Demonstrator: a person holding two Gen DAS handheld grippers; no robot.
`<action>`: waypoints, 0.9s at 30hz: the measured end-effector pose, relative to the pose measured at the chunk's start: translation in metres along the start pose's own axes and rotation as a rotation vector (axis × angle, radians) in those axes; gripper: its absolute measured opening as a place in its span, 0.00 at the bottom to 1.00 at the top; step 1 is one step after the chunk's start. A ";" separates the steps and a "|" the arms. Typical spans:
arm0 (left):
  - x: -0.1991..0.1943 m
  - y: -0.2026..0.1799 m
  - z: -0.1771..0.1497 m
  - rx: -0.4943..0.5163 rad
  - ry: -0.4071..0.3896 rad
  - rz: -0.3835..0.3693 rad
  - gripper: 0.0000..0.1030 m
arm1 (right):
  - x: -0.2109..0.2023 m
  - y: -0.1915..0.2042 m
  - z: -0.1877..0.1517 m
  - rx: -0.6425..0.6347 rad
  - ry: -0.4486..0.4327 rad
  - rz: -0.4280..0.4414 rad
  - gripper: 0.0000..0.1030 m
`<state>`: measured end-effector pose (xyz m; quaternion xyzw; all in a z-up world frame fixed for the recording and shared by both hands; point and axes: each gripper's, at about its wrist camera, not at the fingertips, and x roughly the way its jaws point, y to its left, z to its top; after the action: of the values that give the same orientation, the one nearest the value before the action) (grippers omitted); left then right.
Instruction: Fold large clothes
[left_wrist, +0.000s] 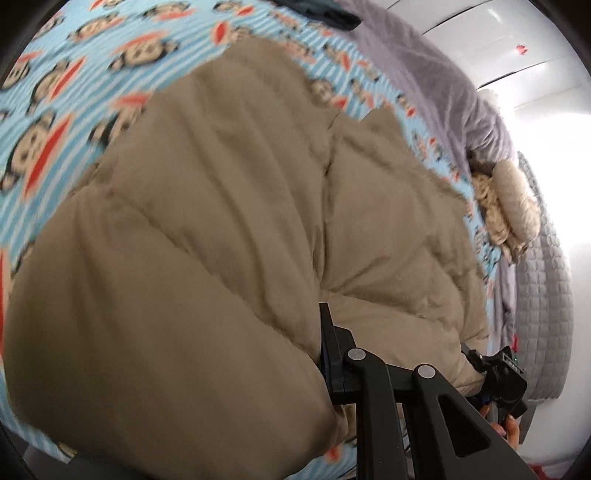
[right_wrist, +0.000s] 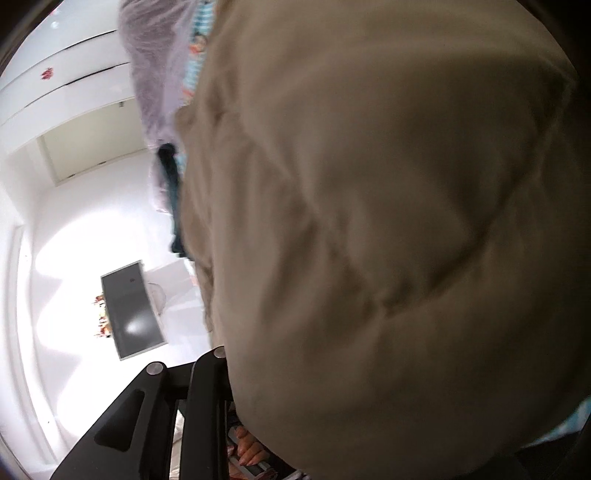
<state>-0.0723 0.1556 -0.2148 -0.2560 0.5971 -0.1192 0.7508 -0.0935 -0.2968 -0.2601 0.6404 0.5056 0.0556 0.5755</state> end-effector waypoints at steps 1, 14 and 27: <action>0.002 0.002 -0.004 -0.007 0.005 0.010 0.22 | 0.002 -0.004 -0.002 0.015 0.000 -0.008 0.36; -0.049 -0.003 -0.023 0.047 -0.009 0.269 0.53 | 0.009 0.039 -0.007 -0.063 0.047 -0.245 0.62; -0.097 -0.010 -0.009 0.102 -0.067 0.440 0.53 | 0.002 0.088 -0.038 -0.249 0.129 -0.374 0.63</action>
<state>-0.1043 0.1918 -0.1297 -0.0851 0.6064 0.0262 0.7902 -0.0660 -0.2539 -0.1782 0.4545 0.6405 0.0506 0.6169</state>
